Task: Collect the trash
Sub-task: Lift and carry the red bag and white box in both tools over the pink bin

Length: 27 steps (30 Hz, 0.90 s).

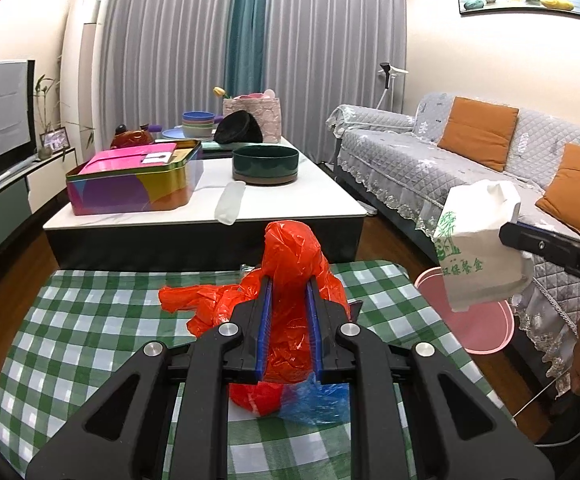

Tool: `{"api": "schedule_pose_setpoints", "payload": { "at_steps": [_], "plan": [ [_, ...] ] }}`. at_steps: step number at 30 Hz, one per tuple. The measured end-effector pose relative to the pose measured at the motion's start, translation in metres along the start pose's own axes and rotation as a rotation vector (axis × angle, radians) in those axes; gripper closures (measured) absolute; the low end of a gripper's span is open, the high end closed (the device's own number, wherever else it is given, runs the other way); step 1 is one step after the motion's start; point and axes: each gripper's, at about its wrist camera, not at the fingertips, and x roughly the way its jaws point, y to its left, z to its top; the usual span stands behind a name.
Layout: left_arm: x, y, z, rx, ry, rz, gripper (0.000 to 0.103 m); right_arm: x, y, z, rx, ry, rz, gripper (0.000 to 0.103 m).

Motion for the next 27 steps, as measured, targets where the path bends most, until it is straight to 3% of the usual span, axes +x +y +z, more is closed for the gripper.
{"api": "schedule_pose_setpoints", "payload": {
  "at_steps": [10,17,27],
  "plan": [
    [0.006,-0.020,0.002,0.019,-0.001,-0.037,0.087,-0.029,-0.032,0.028,-0.056,-0.016,-0.092,0.088],
    [0.013,-0.035,-0.002,0.035,0.018,-0.066,0.087,-0.028,-0.067,0.013,0.037,-0.032,-0.157,0.088],
    [0.031,-0.069,-0.001,0.069,0.048,-0.125,0.087,-0.033,-0.094,0.005,0.015,-0.026,-0.278,0.088]
  ]
}}
